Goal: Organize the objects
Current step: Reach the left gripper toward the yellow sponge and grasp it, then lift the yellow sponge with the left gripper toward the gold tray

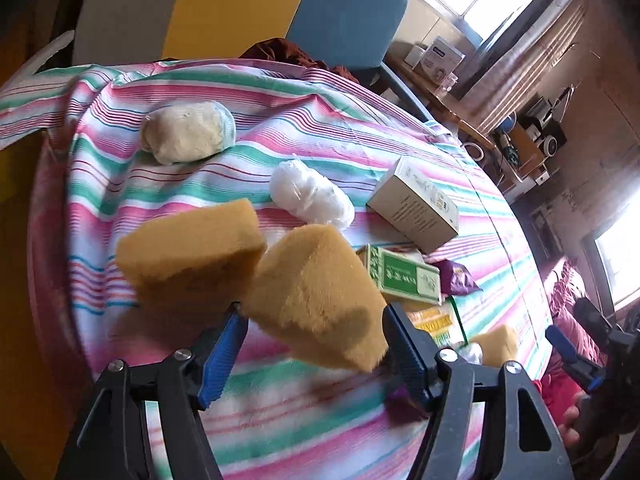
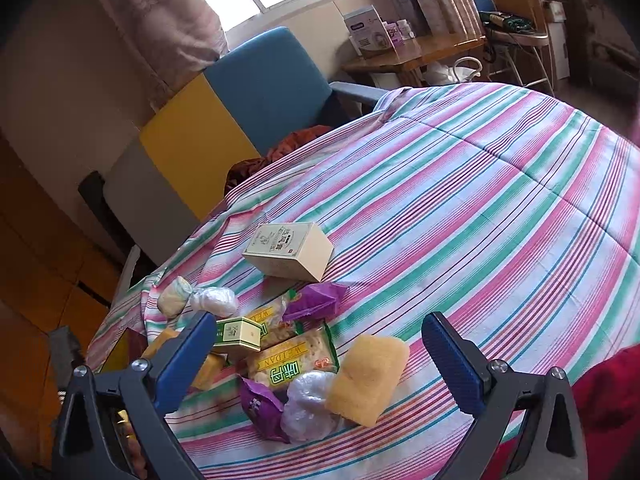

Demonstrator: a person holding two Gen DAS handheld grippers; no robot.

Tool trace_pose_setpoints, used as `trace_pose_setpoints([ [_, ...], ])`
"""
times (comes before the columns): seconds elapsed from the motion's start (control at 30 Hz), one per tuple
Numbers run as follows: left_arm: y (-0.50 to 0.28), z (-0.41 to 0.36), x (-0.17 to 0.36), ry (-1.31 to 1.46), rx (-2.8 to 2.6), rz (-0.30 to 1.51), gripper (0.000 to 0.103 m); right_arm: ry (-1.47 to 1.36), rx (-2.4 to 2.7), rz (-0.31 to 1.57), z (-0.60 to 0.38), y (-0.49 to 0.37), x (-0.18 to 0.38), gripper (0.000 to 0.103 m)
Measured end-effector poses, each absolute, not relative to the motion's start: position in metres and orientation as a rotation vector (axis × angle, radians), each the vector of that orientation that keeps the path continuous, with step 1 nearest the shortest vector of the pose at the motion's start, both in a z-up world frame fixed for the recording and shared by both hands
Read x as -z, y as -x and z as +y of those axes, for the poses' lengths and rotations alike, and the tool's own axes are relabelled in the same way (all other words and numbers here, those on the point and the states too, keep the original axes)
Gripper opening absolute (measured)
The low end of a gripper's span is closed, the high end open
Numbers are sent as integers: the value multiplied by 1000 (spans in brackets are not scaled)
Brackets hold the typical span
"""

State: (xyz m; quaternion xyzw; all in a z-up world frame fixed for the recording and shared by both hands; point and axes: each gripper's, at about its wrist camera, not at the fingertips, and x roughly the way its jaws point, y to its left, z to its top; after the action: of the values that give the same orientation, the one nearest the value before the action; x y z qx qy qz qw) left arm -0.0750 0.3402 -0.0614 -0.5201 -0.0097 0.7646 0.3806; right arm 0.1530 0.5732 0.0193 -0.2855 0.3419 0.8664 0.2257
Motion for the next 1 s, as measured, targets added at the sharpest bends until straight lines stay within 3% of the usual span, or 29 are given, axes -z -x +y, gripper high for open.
trace_pose_setpoints([
  [0.1, 81, 346, 70, 1336, -1922, -83, 69, 796, -2385, 950, 574, -152, -18, 103],
  [0.13, 82, 348, 70, 1328, -1904, -91, 55, 800, -2383, 954, 575, -152, -17, 103],
  [0.2, 78, 352, 67, 1302, -1867, -83, 49, 814, -2375, 958, 576, -151, -15, 103],
  [0.5, 21, 323, 20, 1081, -1896, 207, 48, 853, -2398, 953, 572, -144, -13, 103],
  [0.73, -4, 275, 16, 1107, -1897, 197, 48, 992, -2632, 762, 527, -119, -20, 103],
  [0.8, -8, 266, 15, 1109, -1900, 182, 48, 1097, -2701, 651, 505, -107, -16, 99],
  [0.87, -13, 257, 12, 1097, -1908, 175, 48, 1176, -2725, 546, 488, -99, -11, 85],
  [0.93, -15, 251, 8, 1089, -1917, 163, 48, 1259, -2713, 480, 479, -92, -3, 76],
  [1.0, -16, 244, 5, 1082, -1921, 137, 48, 1340, -2669, 443, 478, -87, 9, 74],
])
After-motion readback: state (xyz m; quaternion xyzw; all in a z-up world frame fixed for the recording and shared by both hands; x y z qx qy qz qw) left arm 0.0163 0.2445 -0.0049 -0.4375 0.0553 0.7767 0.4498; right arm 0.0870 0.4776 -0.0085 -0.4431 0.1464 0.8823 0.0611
